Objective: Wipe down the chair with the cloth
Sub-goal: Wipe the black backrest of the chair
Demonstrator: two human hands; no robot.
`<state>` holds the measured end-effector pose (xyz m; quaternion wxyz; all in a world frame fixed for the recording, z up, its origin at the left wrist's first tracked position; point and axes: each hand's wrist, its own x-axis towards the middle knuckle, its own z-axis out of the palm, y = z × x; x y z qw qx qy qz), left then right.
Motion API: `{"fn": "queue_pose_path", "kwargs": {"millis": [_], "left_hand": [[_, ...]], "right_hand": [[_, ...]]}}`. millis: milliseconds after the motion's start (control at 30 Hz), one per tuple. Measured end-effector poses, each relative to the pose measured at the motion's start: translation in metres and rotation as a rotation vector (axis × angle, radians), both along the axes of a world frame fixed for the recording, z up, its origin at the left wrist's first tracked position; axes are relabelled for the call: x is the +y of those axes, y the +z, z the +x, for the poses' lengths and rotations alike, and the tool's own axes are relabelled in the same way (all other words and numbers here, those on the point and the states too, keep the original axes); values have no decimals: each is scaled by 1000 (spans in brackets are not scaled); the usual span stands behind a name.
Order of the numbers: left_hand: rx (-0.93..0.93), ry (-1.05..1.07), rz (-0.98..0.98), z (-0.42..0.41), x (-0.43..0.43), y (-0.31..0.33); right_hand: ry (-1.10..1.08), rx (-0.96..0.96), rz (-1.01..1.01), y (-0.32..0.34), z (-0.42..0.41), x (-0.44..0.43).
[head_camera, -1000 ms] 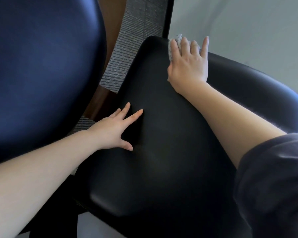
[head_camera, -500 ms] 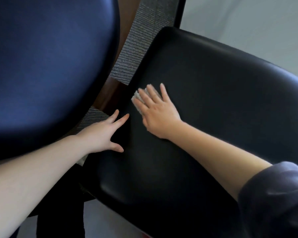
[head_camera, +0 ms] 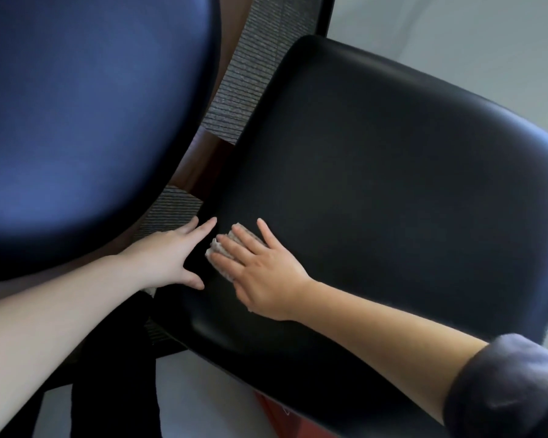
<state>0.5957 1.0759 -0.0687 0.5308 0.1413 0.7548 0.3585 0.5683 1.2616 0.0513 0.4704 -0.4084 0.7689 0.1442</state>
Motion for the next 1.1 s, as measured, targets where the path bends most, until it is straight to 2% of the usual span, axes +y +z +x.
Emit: {"fn": "queue_pose_path", "kwargs": {"millis": [433, 700, 900, 1100], "left_hand": [[26, -45, 92, 16, -20, -7], [46, -21, 112, 20, -24, -11], [-70, 184, 185, 14, -21, -10], [-2, 88, 137, -8, -6, -2]], "right_hand": [[9, -162, -68, 9, 33, -15], [120, -244, -126, 12, 45, -20], [20, -103, -71, 3, 14, -8], [73, 152, 57, -5, -41, 10]]}}
